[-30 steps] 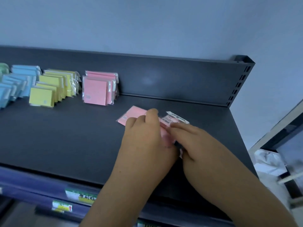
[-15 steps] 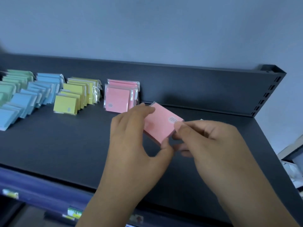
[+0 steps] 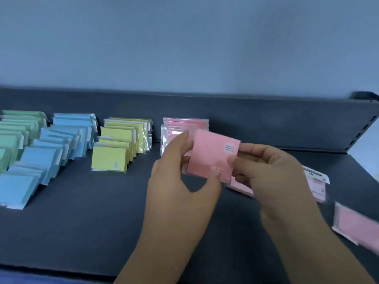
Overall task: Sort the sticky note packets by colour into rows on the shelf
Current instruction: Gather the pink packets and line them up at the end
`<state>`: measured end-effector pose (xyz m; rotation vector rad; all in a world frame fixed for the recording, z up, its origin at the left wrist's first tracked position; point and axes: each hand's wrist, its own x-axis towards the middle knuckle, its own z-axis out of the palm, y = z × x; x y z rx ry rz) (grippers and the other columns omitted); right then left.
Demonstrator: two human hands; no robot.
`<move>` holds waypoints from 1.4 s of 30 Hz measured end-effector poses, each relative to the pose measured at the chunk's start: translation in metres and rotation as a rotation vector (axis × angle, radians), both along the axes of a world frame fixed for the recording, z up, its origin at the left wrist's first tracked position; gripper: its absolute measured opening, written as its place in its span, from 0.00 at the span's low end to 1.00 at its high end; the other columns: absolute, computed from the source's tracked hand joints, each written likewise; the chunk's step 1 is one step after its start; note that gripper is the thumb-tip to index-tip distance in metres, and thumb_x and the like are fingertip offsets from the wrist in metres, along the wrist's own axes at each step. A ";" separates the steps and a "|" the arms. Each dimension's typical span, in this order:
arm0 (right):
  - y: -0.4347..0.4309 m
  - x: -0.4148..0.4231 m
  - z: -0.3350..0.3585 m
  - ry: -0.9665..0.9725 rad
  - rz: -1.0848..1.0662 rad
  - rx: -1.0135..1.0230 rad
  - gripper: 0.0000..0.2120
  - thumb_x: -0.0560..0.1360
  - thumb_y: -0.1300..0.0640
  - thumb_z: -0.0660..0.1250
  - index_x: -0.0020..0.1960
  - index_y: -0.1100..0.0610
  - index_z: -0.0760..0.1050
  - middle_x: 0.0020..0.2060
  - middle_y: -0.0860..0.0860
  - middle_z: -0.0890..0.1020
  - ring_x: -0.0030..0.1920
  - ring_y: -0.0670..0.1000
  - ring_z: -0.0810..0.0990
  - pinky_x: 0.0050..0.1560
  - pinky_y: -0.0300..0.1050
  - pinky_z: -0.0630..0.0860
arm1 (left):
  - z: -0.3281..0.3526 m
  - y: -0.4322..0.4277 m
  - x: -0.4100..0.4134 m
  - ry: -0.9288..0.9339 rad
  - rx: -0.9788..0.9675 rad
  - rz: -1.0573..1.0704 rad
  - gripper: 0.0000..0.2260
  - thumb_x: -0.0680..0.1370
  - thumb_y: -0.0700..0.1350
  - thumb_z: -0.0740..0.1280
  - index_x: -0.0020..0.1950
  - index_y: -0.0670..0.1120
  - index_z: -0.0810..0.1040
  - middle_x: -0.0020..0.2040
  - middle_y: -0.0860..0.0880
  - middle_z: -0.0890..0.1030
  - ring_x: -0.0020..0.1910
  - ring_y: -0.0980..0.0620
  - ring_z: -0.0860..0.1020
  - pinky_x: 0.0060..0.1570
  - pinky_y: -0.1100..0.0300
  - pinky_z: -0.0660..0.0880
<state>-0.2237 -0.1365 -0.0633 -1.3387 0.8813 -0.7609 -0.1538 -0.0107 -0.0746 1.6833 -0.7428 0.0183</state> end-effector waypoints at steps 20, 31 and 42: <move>0.031 0.084 0.018 0.538 0.181 -0.321 0.17 0.73 0.52 0.71 0.54 0.64 0.81 0.48 0.62 0.85 0.44 0.58 0.83 0.56 0.62 0.79 | 0.016 0.008 0.104 0.207 0.364 -0.242 0.15 0.76 0.48 0.70 0.38 0.59 0.64 0.41 0.62 0.71 0.38 0.66 0.70 0.43 0.67 0.70; 0.026 0.084 0.016 0.520 0.220 -0.286 0.12 0.73 0.54 0.73 0.55 0.58 0.80 0.51 0.56 0.85 0.55 0.56 0.83 0.58 0.56 0.80 | 0.003 0.007 0.113 0.229 0.368 -0.243 0.22 0.74 0.42 0.73 0.65 0.57 0.74 0.53 0.65 0.76 0.40 0.69 0.76 0.31 0.71 0.71; 0.021 0.086 0.010 0.534 0.162 -0.299 0.17 0.77 0.51 0.70 0.64 0.56 0.77 0.49 0.46 0.81 0.51 0.48 0.81 0.56 0.50 0.79 | 0.000 0.002 0.114 0.076 0.439 -0.160 0.09 0.73 0.46 0.72 0.49 0.56 0.75 0.48 0.56 0.80 0.41 0.58 0.80 0.38 0.59 0.77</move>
